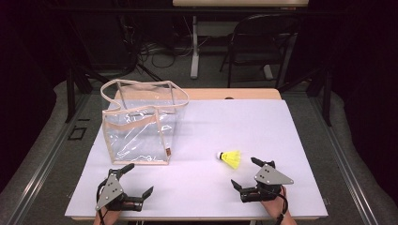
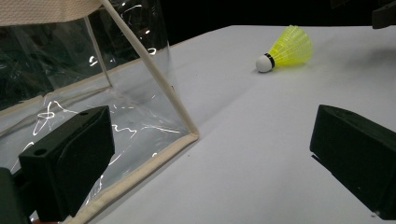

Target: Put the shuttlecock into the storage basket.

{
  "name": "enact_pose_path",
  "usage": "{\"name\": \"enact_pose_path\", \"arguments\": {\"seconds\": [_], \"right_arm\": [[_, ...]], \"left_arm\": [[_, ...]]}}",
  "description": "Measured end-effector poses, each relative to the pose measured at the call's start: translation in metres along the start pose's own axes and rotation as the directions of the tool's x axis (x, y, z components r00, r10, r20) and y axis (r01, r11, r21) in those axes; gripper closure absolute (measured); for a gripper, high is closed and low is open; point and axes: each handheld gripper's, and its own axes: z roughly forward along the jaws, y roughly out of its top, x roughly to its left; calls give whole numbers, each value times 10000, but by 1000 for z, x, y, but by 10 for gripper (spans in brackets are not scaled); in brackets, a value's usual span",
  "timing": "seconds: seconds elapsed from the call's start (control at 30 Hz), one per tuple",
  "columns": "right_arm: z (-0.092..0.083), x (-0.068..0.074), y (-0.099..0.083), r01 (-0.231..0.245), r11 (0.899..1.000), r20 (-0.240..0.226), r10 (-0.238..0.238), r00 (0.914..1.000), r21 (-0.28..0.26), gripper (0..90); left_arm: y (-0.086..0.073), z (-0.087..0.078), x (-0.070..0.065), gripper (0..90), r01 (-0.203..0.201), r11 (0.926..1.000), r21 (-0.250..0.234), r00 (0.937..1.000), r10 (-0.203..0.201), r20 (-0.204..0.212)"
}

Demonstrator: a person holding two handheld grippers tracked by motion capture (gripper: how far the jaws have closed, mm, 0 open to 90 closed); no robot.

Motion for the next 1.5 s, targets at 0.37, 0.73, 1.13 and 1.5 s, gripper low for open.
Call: {"name": "enact_pose_path", "arguments": {"seconds": [0.37,0.73,1.13,1.5], "right_arm": [[13,-2,9,-262,9984,-281,277,9992,500,0],[26,-8,13,-588,9918,-520,650,9965,1135,0],[39,-11,18,-685,9829,-535,786,9955,1710,0],[46,-12,21,-675,9713,-316,767,9966,2282,147]], "left_arm": [[0,-1,1,0,-43,10000,1,10000,43,-12],[0,0,1,0,-41,10000,9,10000,41,26],[0,2,1,0,-93,9999,64,9999,93,56],[1,6,1,0,-121,9999,68,9998,120,163]]}}
